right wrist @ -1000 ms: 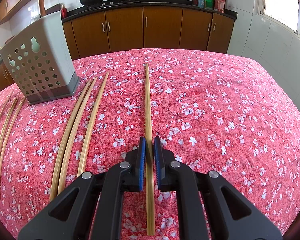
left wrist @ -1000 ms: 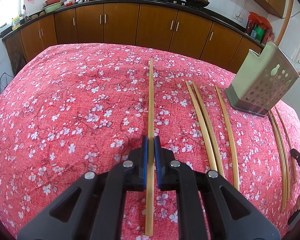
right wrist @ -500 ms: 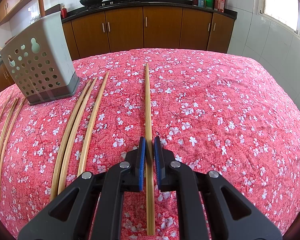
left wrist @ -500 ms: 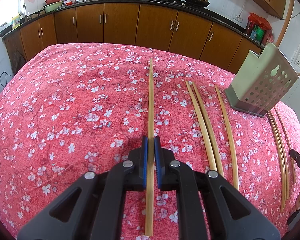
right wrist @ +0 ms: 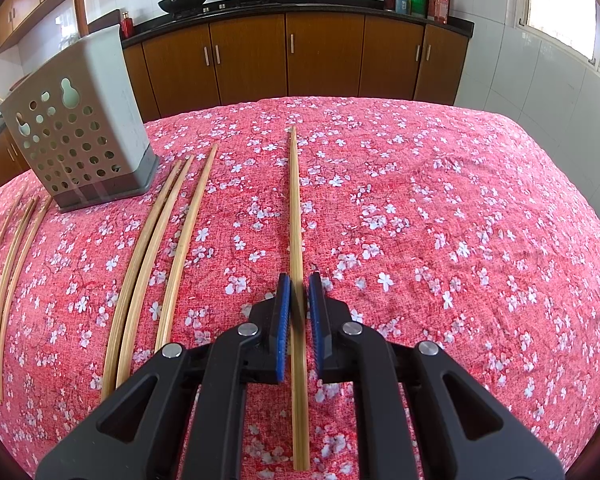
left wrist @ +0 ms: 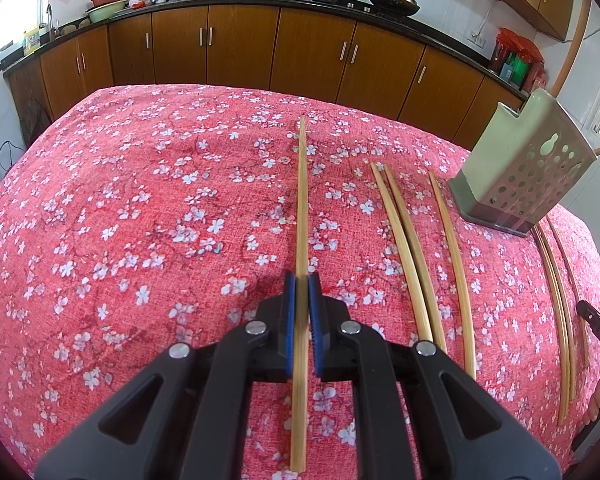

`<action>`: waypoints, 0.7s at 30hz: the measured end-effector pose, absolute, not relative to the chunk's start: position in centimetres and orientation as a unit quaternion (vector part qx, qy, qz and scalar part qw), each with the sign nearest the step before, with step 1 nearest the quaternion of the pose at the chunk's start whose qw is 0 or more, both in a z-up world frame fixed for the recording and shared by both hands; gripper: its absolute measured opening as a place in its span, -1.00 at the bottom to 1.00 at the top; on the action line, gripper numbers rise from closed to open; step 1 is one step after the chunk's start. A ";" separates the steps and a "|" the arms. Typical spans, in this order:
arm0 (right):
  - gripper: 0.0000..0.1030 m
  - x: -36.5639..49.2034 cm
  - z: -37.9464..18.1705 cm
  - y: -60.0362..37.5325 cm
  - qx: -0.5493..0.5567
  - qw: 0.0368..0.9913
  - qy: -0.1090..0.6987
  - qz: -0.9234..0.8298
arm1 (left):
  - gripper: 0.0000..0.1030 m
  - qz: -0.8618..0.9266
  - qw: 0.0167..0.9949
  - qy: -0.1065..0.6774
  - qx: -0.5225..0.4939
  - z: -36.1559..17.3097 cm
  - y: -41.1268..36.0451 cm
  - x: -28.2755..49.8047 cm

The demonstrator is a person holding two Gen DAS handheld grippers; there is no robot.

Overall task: Organize utensils
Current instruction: 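Lift both held chopsticks and carry them above the metal holder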

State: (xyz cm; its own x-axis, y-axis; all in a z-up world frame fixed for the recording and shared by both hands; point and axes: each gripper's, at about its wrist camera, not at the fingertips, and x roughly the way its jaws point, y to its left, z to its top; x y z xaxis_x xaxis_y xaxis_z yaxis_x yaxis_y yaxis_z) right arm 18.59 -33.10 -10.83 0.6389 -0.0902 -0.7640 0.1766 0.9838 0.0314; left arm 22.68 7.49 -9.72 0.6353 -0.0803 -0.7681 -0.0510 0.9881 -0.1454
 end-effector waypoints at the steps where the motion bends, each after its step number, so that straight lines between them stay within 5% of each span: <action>1: -0.78 18.6 -10.8 -33.2 0.052 0.904 0.418 -0.074 | -0.79 -0.008 0.901 0.427 -0.077 -9.7 7.5 22.7; 21: -0.84 15.7 -7.3 -32.9 0.054 0.925 0.367 -0.081 | -0.84 0.003 0.920 0.392 0.016 -6.0 5.5 18.7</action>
State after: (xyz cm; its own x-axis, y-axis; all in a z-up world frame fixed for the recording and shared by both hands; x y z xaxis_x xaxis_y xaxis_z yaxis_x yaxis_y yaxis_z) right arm 15.71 -32.92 -7.29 0.7169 -0.1100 -0.6884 0.1888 0.9812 0.0399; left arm 18.67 5.51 -5.97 0.6931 0.0184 -0.7207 0.0073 0.9994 0.0326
